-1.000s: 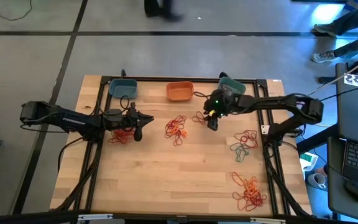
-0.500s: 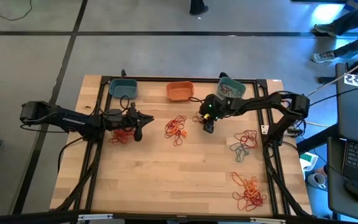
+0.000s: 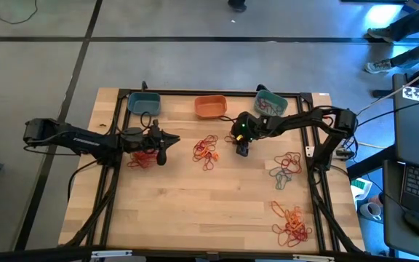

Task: Sort rubber bands into baskets
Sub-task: Put the red rubber band into the green bin

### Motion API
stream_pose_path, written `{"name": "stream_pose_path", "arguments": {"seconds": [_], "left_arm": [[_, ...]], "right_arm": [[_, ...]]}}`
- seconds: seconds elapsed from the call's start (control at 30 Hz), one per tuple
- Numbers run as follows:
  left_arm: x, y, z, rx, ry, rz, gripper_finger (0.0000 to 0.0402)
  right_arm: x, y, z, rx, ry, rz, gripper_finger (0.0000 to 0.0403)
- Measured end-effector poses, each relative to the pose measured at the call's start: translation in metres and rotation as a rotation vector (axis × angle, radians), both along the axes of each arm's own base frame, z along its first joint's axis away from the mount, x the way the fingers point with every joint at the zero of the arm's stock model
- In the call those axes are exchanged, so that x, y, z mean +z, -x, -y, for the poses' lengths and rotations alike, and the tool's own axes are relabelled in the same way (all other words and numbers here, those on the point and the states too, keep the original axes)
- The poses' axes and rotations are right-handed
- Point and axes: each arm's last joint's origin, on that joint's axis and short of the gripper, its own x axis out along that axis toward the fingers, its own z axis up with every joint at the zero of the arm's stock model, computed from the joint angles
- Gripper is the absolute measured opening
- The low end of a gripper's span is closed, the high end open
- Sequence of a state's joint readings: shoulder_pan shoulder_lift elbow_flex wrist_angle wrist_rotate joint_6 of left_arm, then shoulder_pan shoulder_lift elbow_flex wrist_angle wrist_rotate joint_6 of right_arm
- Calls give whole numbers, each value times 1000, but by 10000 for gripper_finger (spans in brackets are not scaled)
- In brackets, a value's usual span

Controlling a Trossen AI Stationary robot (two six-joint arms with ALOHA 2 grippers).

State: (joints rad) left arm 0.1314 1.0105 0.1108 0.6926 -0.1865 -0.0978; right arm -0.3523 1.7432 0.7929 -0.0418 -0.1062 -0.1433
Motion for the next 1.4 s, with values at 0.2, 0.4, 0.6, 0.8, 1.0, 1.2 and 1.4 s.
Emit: {"name": "stream_pose_path", "arguments": {"seconds": [0.2, 0.4, 0.6, 0.8, 1.0, 1.2, 1.4], "left_arm": [[0, 0, 0, 0, 0, 0, 45], [0, 0, 0, 0, 0, 0, 45], [0, 0, 0, 0, 0, 0, 45], [0, 0, 0, 0, 0, 0, 45], [0, 0, 0, 1, 5, 2, 45], [0, 0, 0, 1, 7, 2, 45], [0, 0, 0, 1, 7, 3, 45]], "right_arm": [[0, 0, 1, 6, 25, -10, 38], [-1, 1, 0, 13, 39, -18, 7], [3, 2, 0, 19, 34, -6, 6], [21, 7, -1, 9, 62, 25, 4], [45, 19, -3, -33, 130, 17, 2], [71, 30, -5, -65, 197, 57, 1], [92, 45, 1, -136, 281, 74, 2]]}}
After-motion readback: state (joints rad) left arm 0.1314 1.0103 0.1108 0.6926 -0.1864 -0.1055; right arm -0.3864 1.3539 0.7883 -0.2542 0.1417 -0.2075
